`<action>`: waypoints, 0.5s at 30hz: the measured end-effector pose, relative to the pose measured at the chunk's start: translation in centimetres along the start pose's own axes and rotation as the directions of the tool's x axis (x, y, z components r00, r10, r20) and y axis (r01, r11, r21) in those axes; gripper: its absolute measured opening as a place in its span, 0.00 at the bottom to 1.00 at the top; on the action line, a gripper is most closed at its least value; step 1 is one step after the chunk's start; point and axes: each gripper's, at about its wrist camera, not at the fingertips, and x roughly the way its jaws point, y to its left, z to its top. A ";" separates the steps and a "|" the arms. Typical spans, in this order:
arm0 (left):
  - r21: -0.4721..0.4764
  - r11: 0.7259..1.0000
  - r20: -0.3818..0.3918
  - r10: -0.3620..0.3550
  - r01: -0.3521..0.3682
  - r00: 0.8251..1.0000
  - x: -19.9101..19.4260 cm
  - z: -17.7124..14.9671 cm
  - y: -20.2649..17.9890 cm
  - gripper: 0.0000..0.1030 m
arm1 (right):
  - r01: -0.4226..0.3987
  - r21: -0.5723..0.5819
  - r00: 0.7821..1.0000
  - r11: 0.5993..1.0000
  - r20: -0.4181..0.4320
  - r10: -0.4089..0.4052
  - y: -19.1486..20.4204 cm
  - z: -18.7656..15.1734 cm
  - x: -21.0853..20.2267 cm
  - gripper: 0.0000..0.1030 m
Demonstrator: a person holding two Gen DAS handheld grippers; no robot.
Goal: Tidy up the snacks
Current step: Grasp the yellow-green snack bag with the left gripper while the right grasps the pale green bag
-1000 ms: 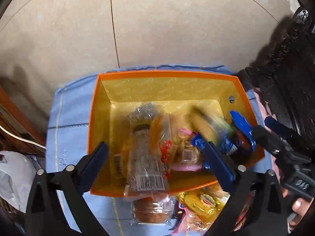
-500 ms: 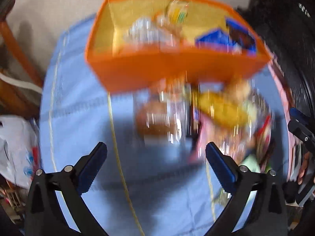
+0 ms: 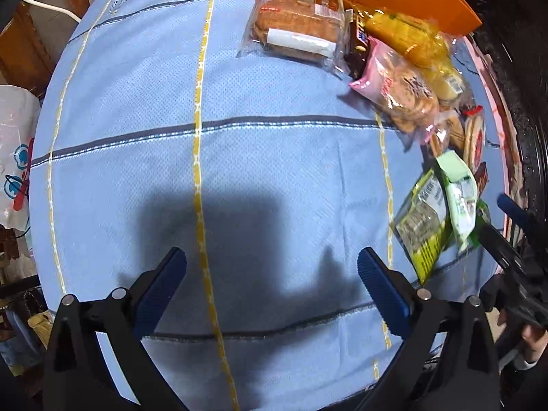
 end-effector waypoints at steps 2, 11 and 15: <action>0.011 1.000 0.010 0.004 -0.004 1.000 -0.3 -0.6 -0.3 0.95 | 0.039 -0.005 0.999 0.999 -0.034 -0.040 0.5 0.6 1.6 0.87; 0.006 1.000 -0.007 0.010 -0.010 1.000 -0.3 -2.1 -0.3 0.95 | -0.036 0.073 0.994 0.997 -0.103 0.043 -0.5 2.7 3.7 0.33; 0.014 1.000 -0.011 -0.008 0.008 1.000 -0.1 -2.0 -0.5 0.96 | -0.200 0.227 0.976 0.953 -0.045 0.215 -3.3 2.2 1.4 0.33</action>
